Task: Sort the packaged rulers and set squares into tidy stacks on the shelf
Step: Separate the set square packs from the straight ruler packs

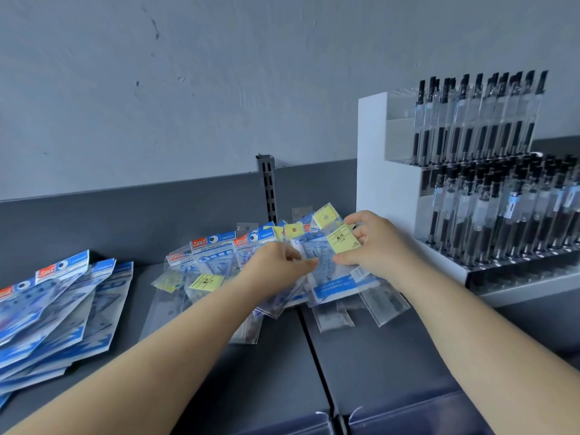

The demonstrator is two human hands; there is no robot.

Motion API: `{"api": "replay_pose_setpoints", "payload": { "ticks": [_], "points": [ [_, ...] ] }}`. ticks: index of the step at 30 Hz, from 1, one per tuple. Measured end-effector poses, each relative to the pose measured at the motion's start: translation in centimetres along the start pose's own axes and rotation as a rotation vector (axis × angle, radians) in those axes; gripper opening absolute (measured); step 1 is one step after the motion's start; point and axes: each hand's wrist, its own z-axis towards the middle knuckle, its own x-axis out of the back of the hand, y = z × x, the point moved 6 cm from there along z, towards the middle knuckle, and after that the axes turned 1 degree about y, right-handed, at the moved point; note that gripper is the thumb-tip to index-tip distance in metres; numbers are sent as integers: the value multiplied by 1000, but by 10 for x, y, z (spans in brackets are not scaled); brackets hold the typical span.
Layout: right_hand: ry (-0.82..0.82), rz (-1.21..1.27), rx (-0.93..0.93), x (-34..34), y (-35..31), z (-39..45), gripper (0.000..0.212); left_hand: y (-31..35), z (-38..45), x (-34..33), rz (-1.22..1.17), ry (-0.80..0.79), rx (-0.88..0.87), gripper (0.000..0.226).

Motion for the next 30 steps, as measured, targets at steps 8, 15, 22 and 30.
{"api": "replay_pose_setpoints", "payload": {
  "ticks": [8, 15, 22, 30],
  "points": [
    [-10, 198, 23, -5, 0, 1, 57, -5, 3, 1, -36, 45, 65, 69],
    [9, 206, 21, -6, 4, 3, 52, -11, 2, 8, 31, 26, 139, 77],
    [-43, 370, -2, -10, -5, 2, 27, -18, 5, 19, -93, 111, 145, 76],
    [-116, 490, 14, -17, -24, -6, 35, -23, -10, 47, -346, 351, 76, 58]
  ]
}}
